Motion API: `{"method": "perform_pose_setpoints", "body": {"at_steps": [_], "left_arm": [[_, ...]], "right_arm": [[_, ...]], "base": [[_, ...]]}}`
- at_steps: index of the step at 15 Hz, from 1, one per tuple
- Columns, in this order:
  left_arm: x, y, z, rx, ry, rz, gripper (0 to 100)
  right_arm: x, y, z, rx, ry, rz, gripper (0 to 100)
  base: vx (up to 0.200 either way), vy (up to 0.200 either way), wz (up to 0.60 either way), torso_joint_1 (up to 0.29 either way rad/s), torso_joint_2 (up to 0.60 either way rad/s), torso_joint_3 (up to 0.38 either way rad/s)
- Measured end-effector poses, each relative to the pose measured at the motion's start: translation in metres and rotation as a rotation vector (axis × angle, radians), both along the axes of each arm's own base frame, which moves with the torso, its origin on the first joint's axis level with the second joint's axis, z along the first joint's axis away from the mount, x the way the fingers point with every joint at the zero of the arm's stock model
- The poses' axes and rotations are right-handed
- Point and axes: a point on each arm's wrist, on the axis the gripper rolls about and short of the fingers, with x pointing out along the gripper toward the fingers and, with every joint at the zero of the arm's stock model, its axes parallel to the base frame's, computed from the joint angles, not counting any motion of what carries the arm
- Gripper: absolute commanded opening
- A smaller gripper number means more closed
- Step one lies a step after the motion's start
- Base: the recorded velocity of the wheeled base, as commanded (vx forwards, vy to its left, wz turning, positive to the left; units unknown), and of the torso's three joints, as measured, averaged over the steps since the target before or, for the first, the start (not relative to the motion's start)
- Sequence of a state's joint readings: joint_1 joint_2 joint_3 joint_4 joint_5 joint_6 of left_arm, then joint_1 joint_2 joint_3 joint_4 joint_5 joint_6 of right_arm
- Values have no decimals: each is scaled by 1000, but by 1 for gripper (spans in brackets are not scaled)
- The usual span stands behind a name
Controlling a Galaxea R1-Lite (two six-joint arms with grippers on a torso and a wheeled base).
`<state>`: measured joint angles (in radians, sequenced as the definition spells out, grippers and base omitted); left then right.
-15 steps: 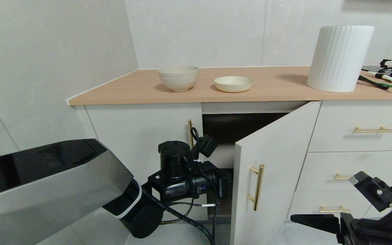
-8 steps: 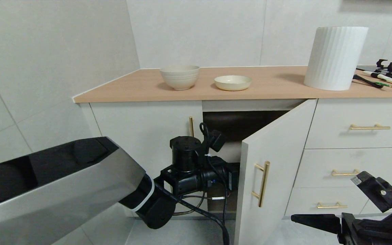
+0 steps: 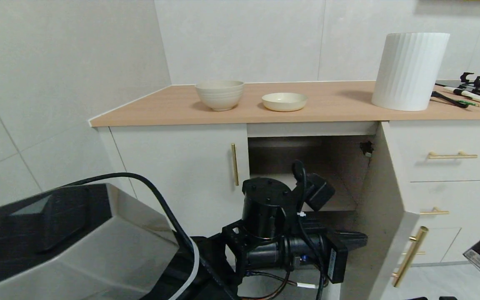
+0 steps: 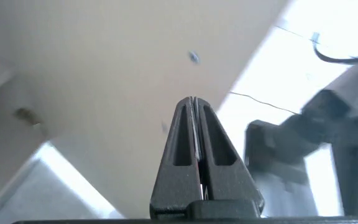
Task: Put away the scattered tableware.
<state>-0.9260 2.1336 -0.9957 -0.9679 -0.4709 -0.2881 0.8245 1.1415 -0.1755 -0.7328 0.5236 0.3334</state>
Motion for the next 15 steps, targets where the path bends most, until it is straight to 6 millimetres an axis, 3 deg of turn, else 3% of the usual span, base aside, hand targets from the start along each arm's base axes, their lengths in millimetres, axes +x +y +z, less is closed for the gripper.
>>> {"method": "perform_pose_setpoints", "body": {"at_steps": [2,6,9,11,15], "left_arm": [[-12,0,10,-13,-11,-19,0],[5,36,30,-38,-35,88,0],[21,100,50,-44,-58,250,0],[22,151,60,-37,-71,377,0],[-3,236,77,50,-19,609,0]], "right_arm": [[-13,-7,11,-44,38,41,100],[-16,-8,32,16,-29,8,100],[8,2,43,-2,-42,-94,100],[36,14,51,-34,-79,-182,100],[104,49,73,-118,-176,-497,100]], "base": [[0,0,0,0,0,0],[0,0,0,0,0,0],[0,0,0,0,0,0],[0,0,0,0,0,0],[0,0,0,0,0,0]]}}
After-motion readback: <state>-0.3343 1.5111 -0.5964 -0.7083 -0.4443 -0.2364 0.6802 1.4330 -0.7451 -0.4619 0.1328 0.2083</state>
